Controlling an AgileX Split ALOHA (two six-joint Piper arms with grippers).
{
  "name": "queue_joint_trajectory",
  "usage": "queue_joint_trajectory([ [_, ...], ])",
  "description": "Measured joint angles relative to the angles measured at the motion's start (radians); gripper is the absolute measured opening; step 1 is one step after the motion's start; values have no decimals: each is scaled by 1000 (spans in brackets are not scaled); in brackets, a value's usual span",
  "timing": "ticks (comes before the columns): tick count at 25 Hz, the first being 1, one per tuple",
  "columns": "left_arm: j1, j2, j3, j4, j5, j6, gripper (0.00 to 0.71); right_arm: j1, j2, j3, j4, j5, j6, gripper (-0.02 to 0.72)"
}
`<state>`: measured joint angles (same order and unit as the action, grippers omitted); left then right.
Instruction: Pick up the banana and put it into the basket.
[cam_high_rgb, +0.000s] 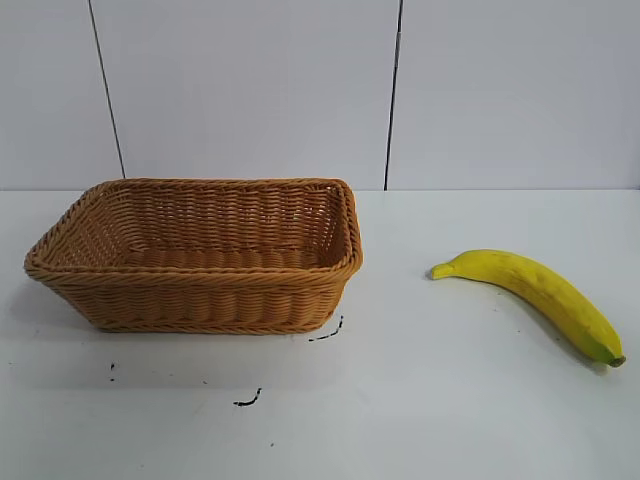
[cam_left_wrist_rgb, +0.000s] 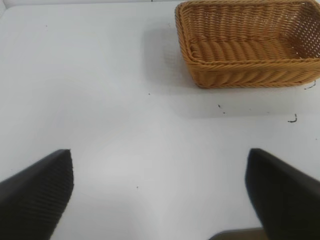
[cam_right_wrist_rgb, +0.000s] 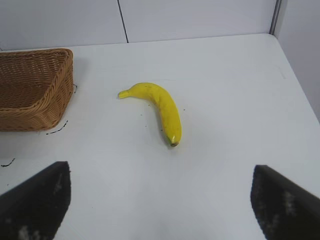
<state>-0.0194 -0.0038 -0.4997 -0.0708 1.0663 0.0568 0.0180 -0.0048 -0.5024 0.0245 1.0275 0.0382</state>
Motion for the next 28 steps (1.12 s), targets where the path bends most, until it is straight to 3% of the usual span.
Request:
queue_joint_trajectory([
  [15, 0, 0, 0, 0, 0, 0, 693, 0, 19, -3, 0, 4, 0, 666],
  [28, 0, 0, 0, 0, 0, 0, 693, 0, 696, -236, -9, 53, 0, 666],
])
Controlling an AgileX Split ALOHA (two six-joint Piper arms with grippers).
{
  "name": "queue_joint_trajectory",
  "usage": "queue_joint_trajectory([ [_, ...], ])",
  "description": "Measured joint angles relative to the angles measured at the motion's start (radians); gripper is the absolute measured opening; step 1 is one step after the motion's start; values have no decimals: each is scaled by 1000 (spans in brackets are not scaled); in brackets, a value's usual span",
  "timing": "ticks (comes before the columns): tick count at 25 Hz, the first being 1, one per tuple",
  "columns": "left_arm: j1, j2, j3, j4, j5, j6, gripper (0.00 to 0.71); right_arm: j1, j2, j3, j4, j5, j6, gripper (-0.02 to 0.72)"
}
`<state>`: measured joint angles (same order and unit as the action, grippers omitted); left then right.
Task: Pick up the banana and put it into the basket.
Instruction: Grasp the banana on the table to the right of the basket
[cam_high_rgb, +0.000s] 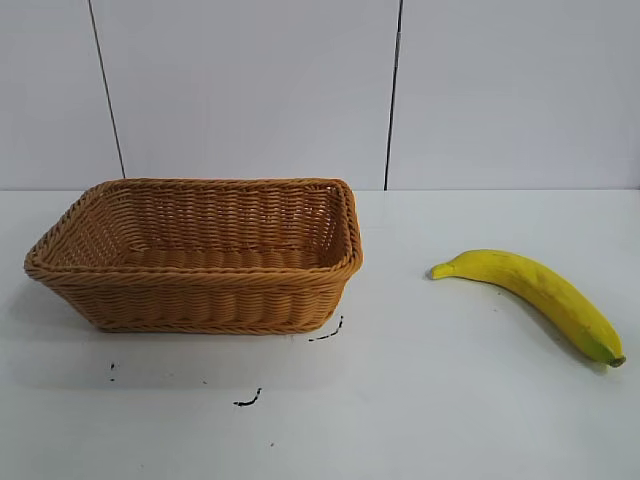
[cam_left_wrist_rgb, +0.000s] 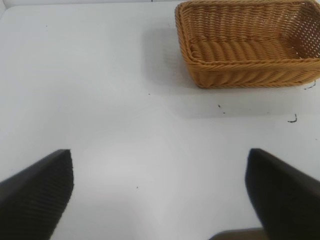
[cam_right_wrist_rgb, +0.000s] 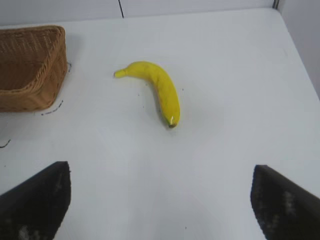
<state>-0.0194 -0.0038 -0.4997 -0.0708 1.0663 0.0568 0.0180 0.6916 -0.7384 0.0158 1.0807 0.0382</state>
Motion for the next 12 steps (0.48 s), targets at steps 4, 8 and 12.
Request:
queue_joint_trajectory([
  [4, 0, 0, 0, 0, 0, 0, 693, 0, 232, -92, -3, -1, -38, 666],
  [8, 0, 0, 0, 0, 0, 0, 693, 0, 464, -188, -6, 1, -96, 666],
  [12, 0, 0, 0, 0, 0, 0, 693, 0, 657, -296, -7, -1, -149, 666],
])
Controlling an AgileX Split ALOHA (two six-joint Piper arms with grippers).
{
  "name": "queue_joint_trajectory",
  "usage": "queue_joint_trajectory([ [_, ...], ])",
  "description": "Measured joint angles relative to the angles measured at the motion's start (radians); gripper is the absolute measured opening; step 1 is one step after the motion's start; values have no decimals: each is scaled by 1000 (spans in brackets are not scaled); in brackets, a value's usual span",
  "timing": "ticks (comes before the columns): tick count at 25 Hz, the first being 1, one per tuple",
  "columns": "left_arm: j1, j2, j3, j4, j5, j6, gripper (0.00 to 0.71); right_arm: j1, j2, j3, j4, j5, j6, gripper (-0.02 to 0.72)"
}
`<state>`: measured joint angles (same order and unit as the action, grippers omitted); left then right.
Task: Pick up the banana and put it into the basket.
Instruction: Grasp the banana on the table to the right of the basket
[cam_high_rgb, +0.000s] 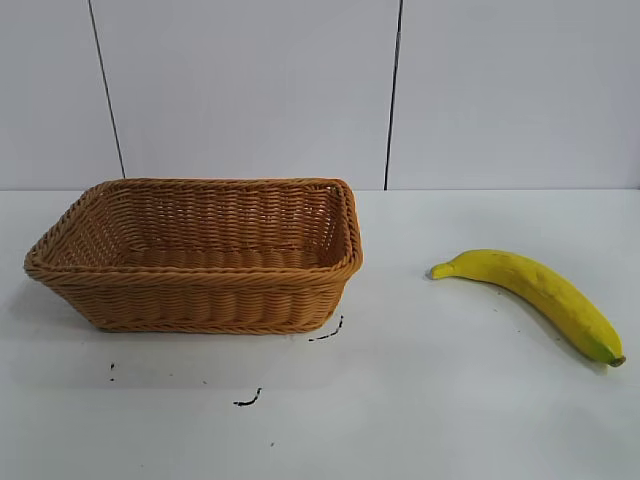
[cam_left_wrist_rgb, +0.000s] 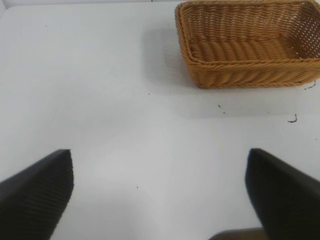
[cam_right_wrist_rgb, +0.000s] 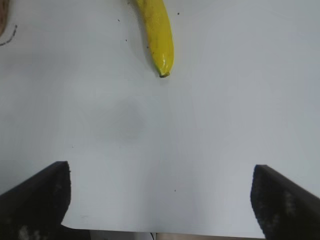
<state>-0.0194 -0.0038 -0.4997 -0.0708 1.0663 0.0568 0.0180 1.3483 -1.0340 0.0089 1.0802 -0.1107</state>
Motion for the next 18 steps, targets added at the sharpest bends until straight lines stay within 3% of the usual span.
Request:
queue_joint_trajectory([
  [12, 0, 0, 0, 0, 1, 0, 693, 0, 367, -296, 30, -94, -187, 666],
  [18, 0, 0, 0, 0, 0, 0, 693, 0, 491, -303, 71, -134, -214, 666],
])
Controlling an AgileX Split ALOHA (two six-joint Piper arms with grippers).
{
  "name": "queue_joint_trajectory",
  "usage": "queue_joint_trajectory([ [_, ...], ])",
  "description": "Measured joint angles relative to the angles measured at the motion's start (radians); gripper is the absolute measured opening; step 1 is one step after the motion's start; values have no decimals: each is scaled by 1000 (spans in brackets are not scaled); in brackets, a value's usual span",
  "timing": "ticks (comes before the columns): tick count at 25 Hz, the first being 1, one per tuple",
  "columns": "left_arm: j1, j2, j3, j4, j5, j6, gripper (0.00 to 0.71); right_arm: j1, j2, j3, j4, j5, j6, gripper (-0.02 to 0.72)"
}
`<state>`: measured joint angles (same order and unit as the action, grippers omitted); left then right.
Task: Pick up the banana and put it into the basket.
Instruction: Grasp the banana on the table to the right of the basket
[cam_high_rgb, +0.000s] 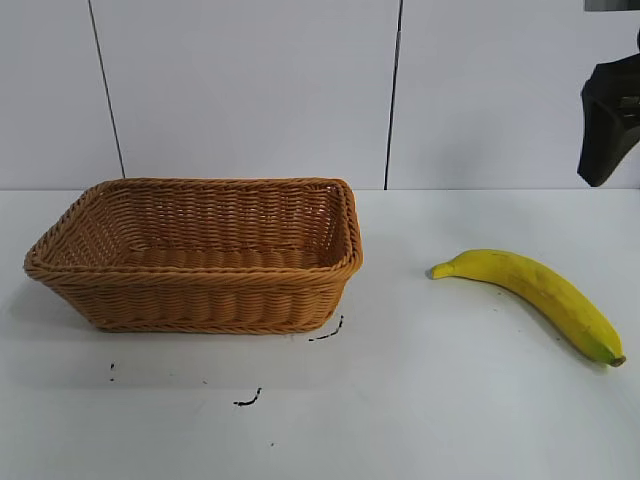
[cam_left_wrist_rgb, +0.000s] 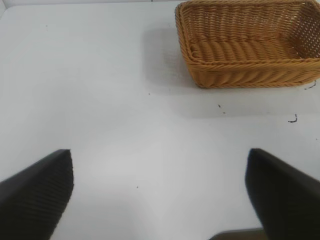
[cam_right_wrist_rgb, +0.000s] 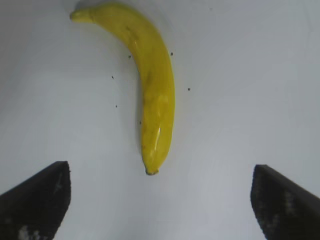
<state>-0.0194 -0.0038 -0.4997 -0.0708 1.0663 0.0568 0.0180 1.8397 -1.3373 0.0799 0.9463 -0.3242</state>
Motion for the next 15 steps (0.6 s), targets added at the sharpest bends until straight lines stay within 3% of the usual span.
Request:
queue_joint_trajectory([
  [4, 0, 0, 0, 0, 0, 0, 693, 0, 82, -1, 23, -28, 0, 666],
  [15, 0, 0, 0, 0, 0, 0, 693, 0, 236, -2, 27, -200, 19, 658],
])
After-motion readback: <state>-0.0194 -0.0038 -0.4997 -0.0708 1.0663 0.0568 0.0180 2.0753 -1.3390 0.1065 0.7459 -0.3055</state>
